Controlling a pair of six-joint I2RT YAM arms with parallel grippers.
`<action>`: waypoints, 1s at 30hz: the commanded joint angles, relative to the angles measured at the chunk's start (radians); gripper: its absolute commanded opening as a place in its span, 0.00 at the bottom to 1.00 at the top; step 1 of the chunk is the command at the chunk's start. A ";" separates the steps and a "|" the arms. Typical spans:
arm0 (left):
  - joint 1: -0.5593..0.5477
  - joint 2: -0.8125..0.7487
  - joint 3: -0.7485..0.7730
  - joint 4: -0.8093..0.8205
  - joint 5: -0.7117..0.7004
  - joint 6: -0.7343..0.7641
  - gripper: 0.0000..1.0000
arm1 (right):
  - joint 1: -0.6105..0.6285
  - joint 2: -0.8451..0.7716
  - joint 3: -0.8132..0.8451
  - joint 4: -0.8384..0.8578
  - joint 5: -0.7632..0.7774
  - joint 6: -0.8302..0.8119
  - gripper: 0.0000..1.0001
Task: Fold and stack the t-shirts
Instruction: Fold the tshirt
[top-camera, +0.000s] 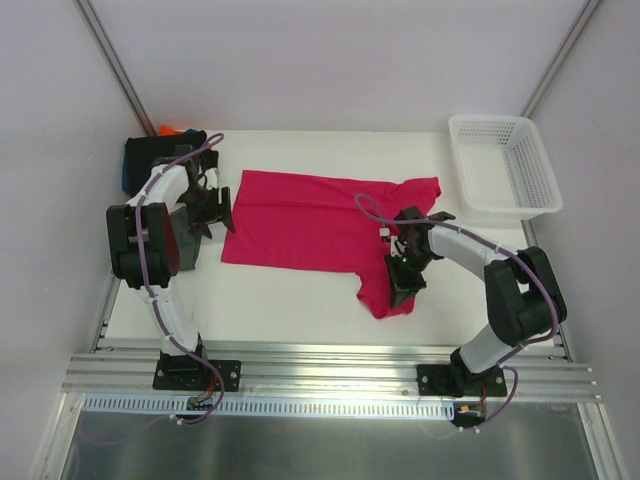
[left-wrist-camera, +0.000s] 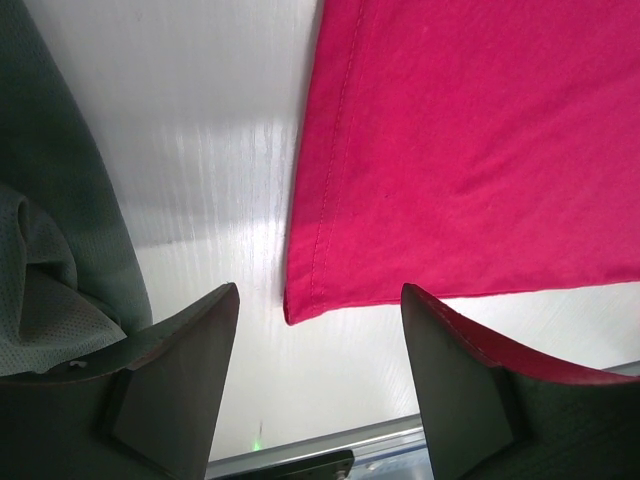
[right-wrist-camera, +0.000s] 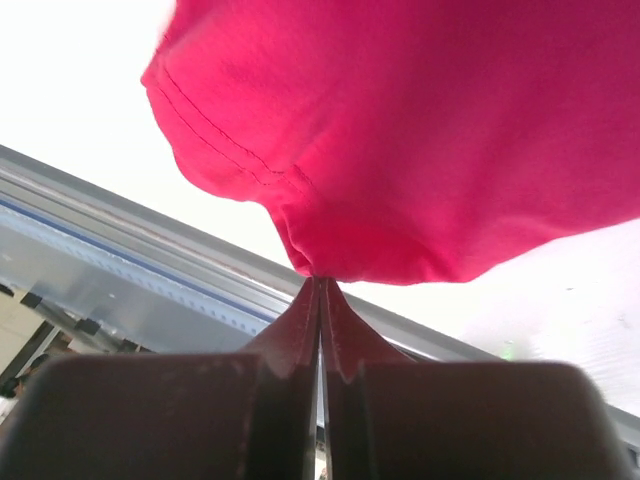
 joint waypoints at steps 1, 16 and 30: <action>0.016 -0.063 -0.026 -0.015 -0.017 0.029 0.67 | -0.010 -0.029 0.051 -0.045 0.035 -0.016 0.01; 0.023 -0.069 -0.123 -0.018 0.037 0.002 0.61 | -0.050 -0.100 0.008 -0.039 0.072 -0.032 0.01; 0.032 -0.043 -0.159 -0.051 0.095 -0.010 0.51 | -0.088 -0.074 0.039 -0.018 0.084 -0.044 0.01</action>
